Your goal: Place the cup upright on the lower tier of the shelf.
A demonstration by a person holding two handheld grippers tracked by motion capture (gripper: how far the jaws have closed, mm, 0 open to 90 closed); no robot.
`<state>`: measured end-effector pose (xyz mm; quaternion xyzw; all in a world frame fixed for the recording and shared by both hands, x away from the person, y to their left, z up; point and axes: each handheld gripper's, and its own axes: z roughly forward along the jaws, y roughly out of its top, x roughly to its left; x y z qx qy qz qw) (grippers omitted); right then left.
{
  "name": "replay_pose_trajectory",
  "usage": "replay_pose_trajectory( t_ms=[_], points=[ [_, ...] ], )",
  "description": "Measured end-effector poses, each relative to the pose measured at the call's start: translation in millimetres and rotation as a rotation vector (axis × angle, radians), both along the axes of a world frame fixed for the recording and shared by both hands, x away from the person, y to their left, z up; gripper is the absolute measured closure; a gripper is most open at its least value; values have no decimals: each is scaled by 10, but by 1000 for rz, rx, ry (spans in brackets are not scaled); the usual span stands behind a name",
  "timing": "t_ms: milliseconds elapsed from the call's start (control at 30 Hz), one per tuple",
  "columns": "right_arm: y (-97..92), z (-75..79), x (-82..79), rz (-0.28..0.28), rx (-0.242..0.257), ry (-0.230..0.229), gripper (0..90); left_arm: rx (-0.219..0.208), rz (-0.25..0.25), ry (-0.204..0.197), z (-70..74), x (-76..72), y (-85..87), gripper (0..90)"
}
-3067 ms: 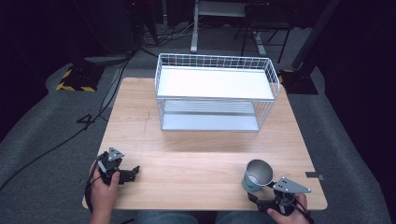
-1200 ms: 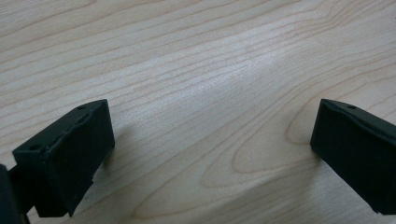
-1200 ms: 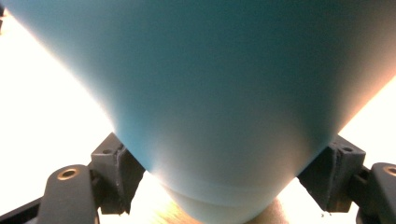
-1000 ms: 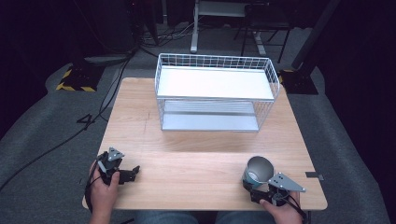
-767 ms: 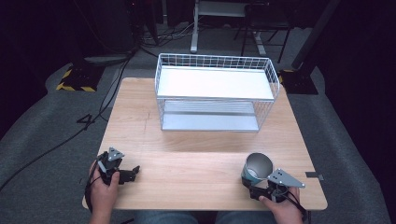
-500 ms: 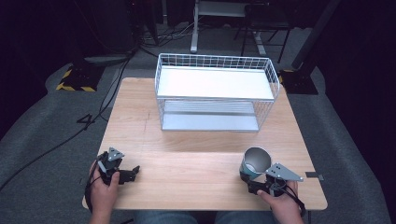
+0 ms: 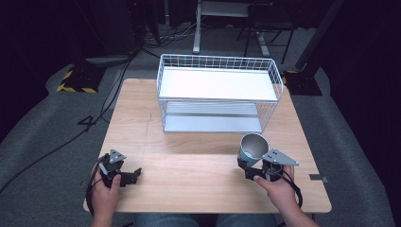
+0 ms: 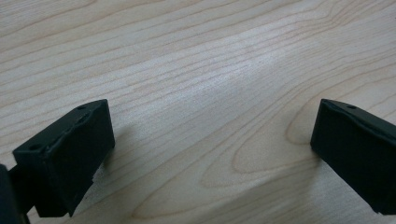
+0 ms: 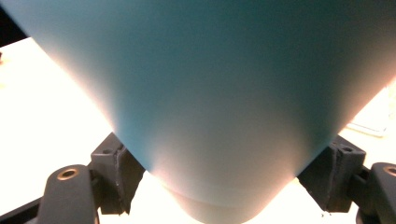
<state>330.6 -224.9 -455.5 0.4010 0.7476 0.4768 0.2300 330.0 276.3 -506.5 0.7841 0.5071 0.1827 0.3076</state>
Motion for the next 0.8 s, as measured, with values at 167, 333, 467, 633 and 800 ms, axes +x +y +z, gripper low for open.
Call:
replay_pose_trajectory(
  t_ms=[167,333,467,633,800],
  points=[
    [84,40,157,-14,1,-5,244,0,0,0,0,1,0,1],
    [177,59,329,-27,-7,-5,244,0,0,0,0,1,1,1],
    [242,61,441,-38,-11,-7,244,1,1,2,2,7,-1,1],
    [289,55,558,-52,-12,-2,245,4,0,2,4,22,-4,1],
    [368,76,703,-65,-13,7,245,3,0,3,4,26,-5,1]
  ],
)
